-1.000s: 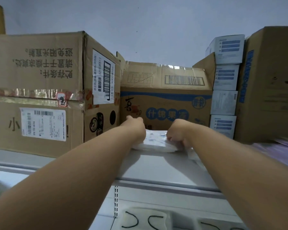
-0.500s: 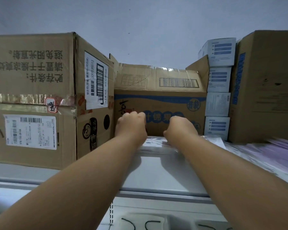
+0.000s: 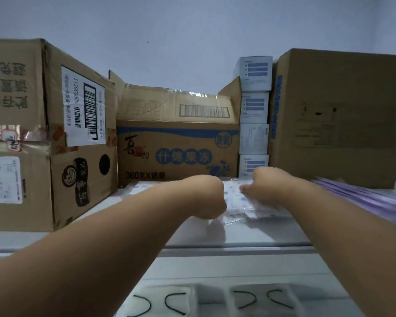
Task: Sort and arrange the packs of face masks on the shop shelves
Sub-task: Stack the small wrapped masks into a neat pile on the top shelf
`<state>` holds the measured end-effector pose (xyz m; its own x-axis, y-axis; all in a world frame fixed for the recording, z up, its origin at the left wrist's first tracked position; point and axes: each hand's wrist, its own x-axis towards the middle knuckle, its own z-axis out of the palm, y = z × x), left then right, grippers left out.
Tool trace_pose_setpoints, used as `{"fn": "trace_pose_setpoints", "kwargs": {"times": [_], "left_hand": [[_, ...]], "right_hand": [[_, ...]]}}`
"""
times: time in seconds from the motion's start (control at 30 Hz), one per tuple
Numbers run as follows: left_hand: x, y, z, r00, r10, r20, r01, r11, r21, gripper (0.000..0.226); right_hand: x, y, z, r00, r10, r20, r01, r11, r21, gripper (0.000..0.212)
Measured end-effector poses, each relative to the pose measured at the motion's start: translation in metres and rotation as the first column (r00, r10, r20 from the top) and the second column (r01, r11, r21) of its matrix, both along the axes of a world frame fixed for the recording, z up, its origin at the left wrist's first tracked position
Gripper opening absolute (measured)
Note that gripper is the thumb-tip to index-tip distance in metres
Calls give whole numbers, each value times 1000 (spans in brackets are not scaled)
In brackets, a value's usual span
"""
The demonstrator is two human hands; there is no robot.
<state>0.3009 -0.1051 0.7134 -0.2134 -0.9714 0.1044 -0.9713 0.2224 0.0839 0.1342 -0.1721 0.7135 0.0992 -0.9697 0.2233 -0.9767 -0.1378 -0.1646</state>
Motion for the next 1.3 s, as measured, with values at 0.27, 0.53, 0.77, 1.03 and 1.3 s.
{"fn": "trace_pose_setpoints", "kwargs": {"times": [0.27,0.53,0.77,1.03,1.3], "left_hand": [[-43,-13,-10,971,144,-191,-149,989,-9,21],[-58,-13,-6,599,349,-720,-366,920,142,21],[-70,-19,1,111,409,-906,-409,850,333,31],[-77,-29,-2,30,407,-913,-436,827,355,25],[-72,-36,1,178,539,-823,-459,785,415,45]], "right_hand": [[-34,-5,0,823,74,563,-116,993,39,30],[-55,-16,-5,835,20,550,-133,977,167,33],[-59,-25,-23,626,193,755,-320,947,23,36],[-57,-26,-18,283,118,952,-406,914,7,24],[-60,-18,-3,-2,-190,982,-487,857,165,15]]}}
